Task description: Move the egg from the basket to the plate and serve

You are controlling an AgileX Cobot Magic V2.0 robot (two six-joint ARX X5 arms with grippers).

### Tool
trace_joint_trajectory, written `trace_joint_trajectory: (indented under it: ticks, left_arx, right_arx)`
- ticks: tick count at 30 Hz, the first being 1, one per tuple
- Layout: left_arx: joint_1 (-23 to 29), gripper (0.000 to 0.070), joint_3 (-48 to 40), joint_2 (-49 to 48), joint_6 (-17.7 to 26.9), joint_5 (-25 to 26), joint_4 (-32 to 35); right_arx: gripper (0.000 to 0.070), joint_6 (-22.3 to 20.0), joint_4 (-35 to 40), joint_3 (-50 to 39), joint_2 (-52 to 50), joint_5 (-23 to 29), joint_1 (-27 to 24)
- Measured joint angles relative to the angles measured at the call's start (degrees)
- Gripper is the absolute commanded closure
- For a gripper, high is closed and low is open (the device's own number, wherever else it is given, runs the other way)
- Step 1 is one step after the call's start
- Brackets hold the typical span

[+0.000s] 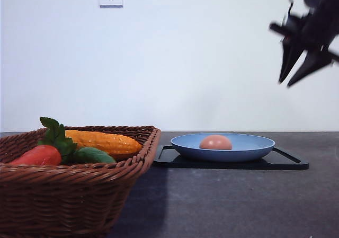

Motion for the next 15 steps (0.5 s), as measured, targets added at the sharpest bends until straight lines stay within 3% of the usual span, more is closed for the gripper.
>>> trace_joint_trajectory:
  ticks: [9,15]
  left_arx:
    - [10.2,0.0700,0.0,2.7,4.5,-1.3,0.1]
    - [18.3,0.0700,-2.6,0.0,5.4,4.0,3.4]
  right_arx:
    - [0.0700,-3.6,-1.9,-6.7,-16.5,9.5,10.2]
    - [0.0700,-4.5,6.9,-20.9,-30.1,11.1,19.1]
